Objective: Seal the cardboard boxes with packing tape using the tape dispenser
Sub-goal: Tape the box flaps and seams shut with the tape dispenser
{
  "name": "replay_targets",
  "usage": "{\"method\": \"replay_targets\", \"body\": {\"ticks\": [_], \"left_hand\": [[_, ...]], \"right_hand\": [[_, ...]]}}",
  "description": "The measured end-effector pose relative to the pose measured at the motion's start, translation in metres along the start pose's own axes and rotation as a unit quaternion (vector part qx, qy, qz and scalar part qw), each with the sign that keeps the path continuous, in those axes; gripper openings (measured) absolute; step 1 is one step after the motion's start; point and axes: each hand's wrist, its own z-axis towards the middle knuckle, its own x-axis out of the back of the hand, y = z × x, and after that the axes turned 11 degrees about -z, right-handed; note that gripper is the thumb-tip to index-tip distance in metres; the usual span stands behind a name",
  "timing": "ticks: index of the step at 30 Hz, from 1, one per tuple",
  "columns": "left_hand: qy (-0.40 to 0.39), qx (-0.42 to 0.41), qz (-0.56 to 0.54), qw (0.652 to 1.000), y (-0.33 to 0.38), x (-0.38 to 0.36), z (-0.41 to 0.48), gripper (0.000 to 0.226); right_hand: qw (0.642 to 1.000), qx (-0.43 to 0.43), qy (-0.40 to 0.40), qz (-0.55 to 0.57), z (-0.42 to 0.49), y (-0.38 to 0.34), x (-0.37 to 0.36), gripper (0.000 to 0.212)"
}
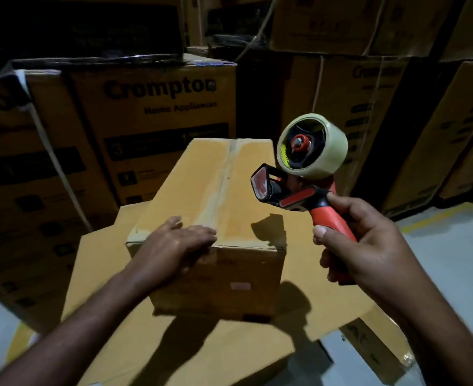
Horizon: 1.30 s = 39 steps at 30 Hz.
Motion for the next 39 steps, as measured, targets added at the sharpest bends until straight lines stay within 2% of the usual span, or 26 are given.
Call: {"method": "replay_targets", "body": {"ticks": [3,5,7,11,12,16,19,21,22,24,26,27,28,32,34,36,38,39], "left_hand": [[0.099,0.177,-0.046,0.978,0.031,-0.015,-0.002,0.034],[0.158,0.285,-0.081,0.942,0.053,-0.034,0.012,0.054],[0.202,0.331,-0.057,0.92,0.063,-0.05,0.025,0.07],[0.31,0.264,-0.062,0.911,0.05,-0.07,0.027,0.039],[0.328,0.249,-0.077,0.908,0.041,-0.07,0.022,0.037],[0.331,0.208,-0.12,0.913,0.006,-0.05,0.0,0.043],[0.318,0.213,-0.206,0.901,-0.016,-0.032,-0.015,0.049],[0.341,0.252,-0.259,0.868,-0.017,-0.021,-0.018,0.058],[0.36,0.294,-0.279,0.84,-0.016,-0.018,-0.017,0.065],[0.399,0.404,-0.33,0.754,-0.012,-0.02,-0.012,0.082],[0.415,0.451,-0.416,0.672,-0.017,-0.027,-0.009,0.092],[0.418,0.455,-0.452,0.644,-0.021,-0.031,-0.009,0.095],[0.417,0.457,-0.47,0.63,-0.024,-0.033,-0.01,0.097],[0.403,0.458,-0.492,0.621,-0.025,-0.03,-0.01,0.105],[0.382,0.486,-0.466,0.633,-0.017,-0.021,-0.009,0.103],[0.382,0.512,-0.319,0.7,-0.002,-0.011,-0.008,0.092],[0.437,0.462,-0.168,0.753,0.022,0.004,-0.01,0.075],[0.466,0.423,-0.151,0.762,0.036,0.014,-0.01,0.062]], "right_hand": [[0.999,0.017,-0.039,0.002,0.013,-0.002,-0.016,0.054],[0.997,0.03,-0.064,0.002,0.019,-0.001,-0.028,0.052],[0.996,0.036,-0.084,0.008,0.025,-0.001,-0.037,0.051],[0.992,0.047,-0.113,0.006,0.034,0.0,-0.041,0.052],[0.992,0.049,-0.116,0.009,0.035,0.0,-0.039,0.052],[0.99,0.062,-0.127,0.016,0.036,0.004,-0.03,0.053],[0.988,0.073,-0.134,0.021,0.035,0.007,-0.025,0.056],[0.986,0.077,-0.145,0.02,0.034,0.009,-0.025,0.058],[0.985,0.079,-0.152,0.02,0.034,0.01,-0.025,0.058],[0.983,0.082,-0.164,0.02,0.032,0.013,-0.026,0.058],[0.981,0.087,-0.172,0.017,0.032,0.015,-0.028,0.058],[0.981,0.088,-0.175,0.017,0.032,0.016,-0.03,0.059],[0.98,0.088,-0.177,0.019,0.032,0.017,-0.031,0.059],[0.976,0.097,-0.193,0.023,0.031,0.015,-0.034,0.059],[0.974,0.103,-0.199,0.027,0.03,0.012,-0.037,0.059],[0.972,0.114,-0.203,0.025,0.03,0.01,-0.04,0.059],[0.97,0.126,-0.205,0.025,0.029,0.007,-0.042,0.059],[0.969,0.134,-0.205,0.023,0.029,0.006,-0.043,0.059]]}}
